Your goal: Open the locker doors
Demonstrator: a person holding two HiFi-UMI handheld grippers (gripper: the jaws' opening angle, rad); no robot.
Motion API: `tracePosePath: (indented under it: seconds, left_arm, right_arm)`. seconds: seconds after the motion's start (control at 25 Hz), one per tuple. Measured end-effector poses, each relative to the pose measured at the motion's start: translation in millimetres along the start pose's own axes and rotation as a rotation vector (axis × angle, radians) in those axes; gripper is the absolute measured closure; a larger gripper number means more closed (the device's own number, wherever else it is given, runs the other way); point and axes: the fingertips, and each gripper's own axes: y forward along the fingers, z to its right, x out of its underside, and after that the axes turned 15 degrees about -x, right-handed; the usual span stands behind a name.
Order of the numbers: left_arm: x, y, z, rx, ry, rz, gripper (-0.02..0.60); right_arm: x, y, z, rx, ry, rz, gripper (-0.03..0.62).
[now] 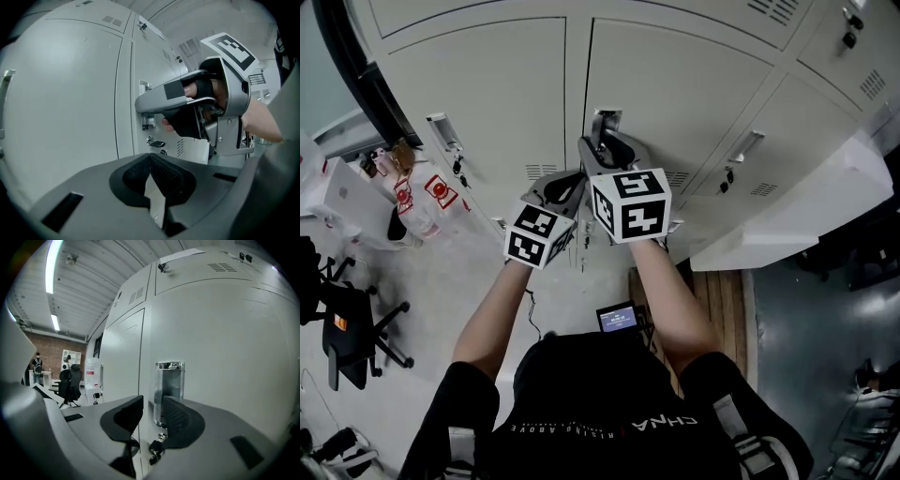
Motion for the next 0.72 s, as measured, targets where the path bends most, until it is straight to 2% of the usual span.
tracePosePath:
  seconds: [0.28, 0.36, 0.72]
  left_arm:
    - [0, -6, -6, 0.0, 0.002, 0.005, 0.563]
    - [0, -7, -8, 0.004, 0.0, 0.005, 0.561]
    - [-2, -9, -11, 0.031, -0.033, 0.027, 0.561]
  right_arm:
    - [-1, 3, 2, 0.005, 0.029, 0.009, 0.469]
    - [-1, 2, 3, 0.003, 0.031, 0.009, 0.493]
    - [2, -10, -9, -0.075, 0.05, -0.014, 0.5]
